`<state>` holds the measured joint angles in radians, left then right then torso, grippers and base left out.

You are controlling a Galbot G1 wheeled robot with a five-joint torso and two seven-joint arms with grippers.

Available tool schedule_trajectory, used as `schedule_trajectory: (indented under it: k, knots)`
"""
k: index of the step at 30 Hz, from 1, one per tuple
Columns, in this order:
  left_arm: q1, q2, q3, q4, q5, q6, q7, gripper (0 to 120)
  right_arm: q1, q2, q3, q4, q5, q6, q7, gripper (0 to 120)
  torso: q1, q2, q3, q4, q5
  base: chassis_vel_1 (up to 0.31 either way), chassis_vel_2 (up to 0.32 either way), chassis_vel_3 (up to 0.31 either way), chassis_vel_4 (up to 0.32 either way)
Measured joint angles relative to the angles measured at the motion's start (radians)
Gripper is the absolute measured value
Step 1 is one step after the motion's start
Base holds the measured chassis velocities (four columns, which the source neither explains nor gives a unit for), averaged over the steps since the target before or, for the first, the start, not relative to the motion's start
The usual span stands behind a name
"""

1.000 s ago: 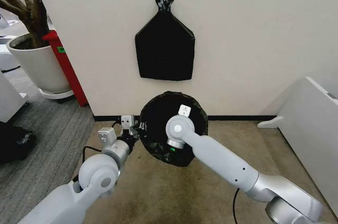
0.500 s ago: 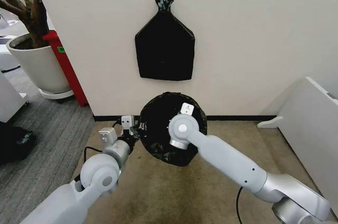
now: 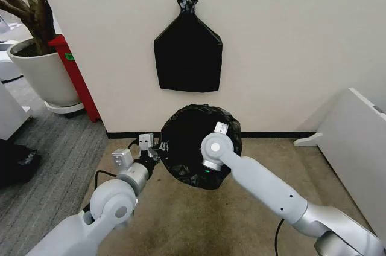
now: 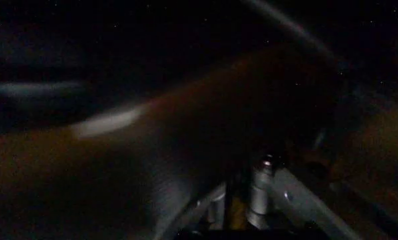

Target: Place the garbage bag over the trash bin.

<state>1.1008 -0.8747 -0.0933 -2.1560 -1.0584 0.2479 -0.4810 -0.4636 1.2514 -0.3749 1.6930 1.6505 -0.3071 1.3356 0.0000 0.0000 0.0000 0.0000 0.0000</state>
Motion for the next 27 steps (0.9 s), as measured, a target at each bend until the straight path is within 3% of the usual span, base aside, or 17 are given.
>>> schedule_trajectory:
  k: [7, 20, 27]
  knots:
    - [-0.006, -0.008, 0.005, 0.007, 0.006, 0.002, 0.000, 0, 0.031, 0.011, -0.055, 0.059, 0.060, 0.014, 0.018, 0, 0.000, 0.000, 0.000, 0.0001, -0.0002, 0.000, 0.000, 0.000, 0.000]
    - [-0.009, 0.001, 0.000, -0.010, 0.000, 0.003, -0.001, 0, -0.013, 0.068, -0.085, -0.052, -0.014, -0.005, 0.005, 0, 0.000, 0.000, 0.000, 0.0001, 0.0000, 0.000, 0.000, 0.000, 0.000]
    - [-0.019, -0.002, -0.001, 0.007, 0.000, 0.003, -0.001, 0, 0.056, 0.019, -0.118, 0.100, 0.064, 0.042, 0.056, 0, 0.000, 0.000, 0.000, -0.0001, -0.0001, 0.000, 0.000, 0.000, 0.000]
